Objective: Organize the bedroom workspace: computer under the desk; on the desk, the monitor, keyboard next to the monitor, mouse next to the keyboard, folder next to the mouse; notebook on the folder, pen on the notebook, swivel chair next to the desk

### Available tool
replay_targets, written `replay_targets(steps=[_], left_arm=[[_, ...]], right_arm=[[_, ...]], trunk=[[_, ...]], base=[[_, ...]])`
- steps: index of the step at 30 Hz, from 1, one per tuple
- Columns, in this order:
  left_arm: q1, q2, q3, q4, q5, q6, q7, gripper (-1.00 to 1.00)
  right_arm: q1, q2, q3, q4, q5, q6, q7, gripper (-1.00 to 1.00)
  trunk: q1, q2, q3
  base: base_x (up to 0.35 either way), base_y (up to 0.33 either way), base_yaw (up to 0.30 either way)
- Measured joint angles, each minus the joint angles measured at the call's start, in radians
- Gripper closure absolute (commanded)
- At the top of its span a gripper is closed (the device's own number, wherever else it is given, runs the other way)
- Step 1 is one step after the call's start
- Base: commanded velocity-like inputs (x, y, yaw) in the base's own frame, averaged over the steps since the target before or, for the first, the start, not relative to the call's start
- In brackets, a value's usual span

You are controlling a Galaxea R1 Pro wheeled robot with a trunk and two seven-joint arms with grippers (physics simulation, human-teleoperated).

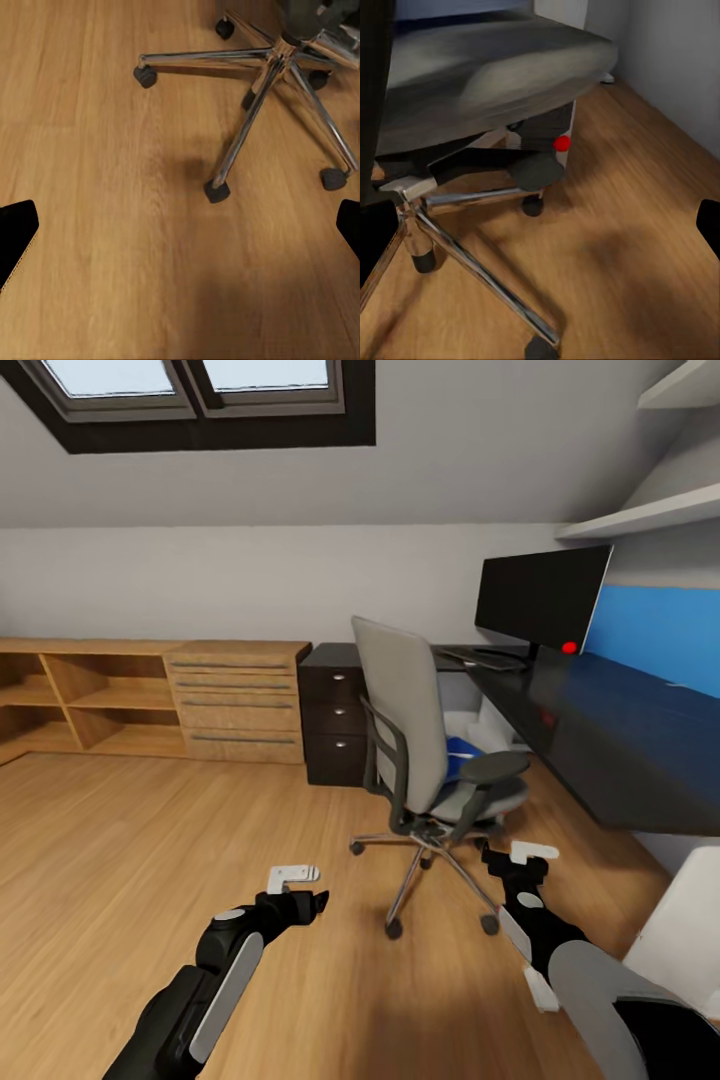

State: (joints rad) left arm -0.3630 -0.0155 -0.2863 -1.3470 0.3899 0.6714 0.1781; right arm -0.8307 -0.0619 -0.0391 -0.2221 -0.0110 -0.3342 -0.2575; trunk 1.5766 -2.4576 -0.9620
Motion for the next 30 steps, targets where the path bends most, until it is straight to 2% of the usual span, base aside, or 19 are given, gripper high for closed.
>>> replay_targets(steps=[4, 11, 20, 22, 23, 26, 30], left_arm=[[0.000, -0.001, -0.001, 0.003, 0.001, 0.001, 0.000, -1.00], [0.000, -0.001, 0.000, 0.005, 0.004, 0.004, -0.001, -1.00], [0.000, -0.002, -0.001, 0.010, 0.003, 0.006, 0.000, -1.00], [0.000, -0.002, -0.002, 0.010, 0.002, 0.005, 0.000, -1.00], [0.000, -0.003, -0.016, 0.014, 0.002, 0.005, 0.000, -1.00], [0.000, -0.002, -0.019, 0.015, 0.002, 0.005, 0.000, -1.00], [0.000, -0.002, -0.021, 0.016, 0.003, 0.005, 0.000, -1.00]], right_arm=[[0.000, -0.002, -0.030, -0.001, -0.005, -0.051, -0.002, -1.00], [0.000, -0.003, -0.063, 0.001, -0.008, -0.068, -0.002, -1.00], [0.000, 0.000, -0.060, 0.005, -0.007, -0.082, -0.001, -1.00], [0.000, 0.002, -0.060, 0.005, -0.007, -0.090, -0.001, -1.00], [0.000, 0.005, -0.060, 0.007, -0.007, -0.096, -0.001, -1.00], [0.000, 0.006, -0.068, 0.008, -0.011, -0.098, 0.000, -1.00], [0.000, 0.009, -0.059, 0.008, -0.008, -0.097, -0.001, -1.00]], trunk=[[0.000, 0.000, 0.000], [0.000, 0.000, 0.000], [0.000, 0.000, 0.000], [0.000, 0.000, 0.000], [0.001, 0.000, 0.000], [0.001, 0.000, 0.001], [0.001, 0.000, 0.004]], base=[[0.321, -0.025, 0.000], [0.321, -0.075, 0.000], [0.312, -0.077, 0.000], [0.079, -0.015, 0.032], [0.018, -0.004, 0.092], [0.008, -0.001, 0.177], [0.001, 0.000, 0.232]])
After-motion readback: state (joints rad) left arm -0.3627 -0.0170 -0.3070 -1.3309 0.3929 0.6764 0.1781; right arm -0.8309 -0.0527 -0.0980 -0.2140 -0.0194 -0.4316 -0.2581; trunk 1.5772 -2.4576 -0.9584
